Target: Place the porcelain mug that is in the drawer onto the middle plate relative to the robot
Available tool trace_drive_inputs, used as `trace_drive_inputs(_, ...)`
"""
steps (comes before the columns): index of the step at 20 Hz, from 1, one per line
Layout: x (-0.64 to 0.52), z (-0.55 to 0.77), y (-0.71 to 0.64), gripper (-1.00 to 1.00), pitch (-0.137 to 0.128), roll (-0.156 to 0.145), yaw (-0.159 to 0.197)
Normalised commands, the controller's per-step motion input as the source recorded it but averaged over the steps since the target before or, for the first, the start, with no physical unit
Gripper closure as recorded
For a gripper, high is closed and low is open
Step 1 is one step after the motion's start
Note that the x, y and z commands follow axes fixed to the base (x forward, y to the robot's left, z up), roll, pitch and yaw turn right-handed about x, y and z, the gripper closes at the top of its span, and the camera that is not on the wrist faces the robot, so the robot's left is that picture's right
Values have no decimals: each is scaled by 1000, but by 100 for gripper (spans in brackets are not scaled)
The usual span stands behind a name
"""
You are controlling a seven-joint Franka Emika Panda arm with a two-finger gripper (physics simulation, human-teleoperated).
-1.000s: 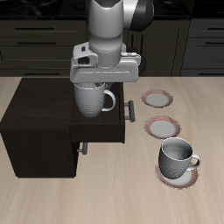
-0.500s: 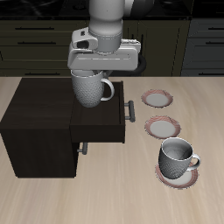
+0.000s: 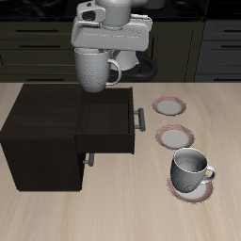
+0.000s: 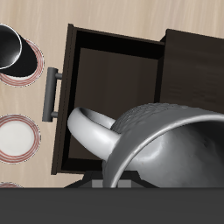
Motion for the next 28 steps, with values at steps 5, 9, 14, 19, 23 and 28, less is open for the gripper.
trace_drive_inputs(5,-104,216,140,100,-28,-5,-15)
trace_drive_inputs(9,-149,80,490,100,-22,44,-5)
trace_drive_inputs(14,-46,-103,447,100,16,24,-20)
trace_drive_inputs(19,-157,-227,734,100,13,29,-58)
trace_drive_inputs(23,-233,-226,740,100,12,62,36)
trace_drive_inputs(28,-242,-5,559,100,-48,42,23)
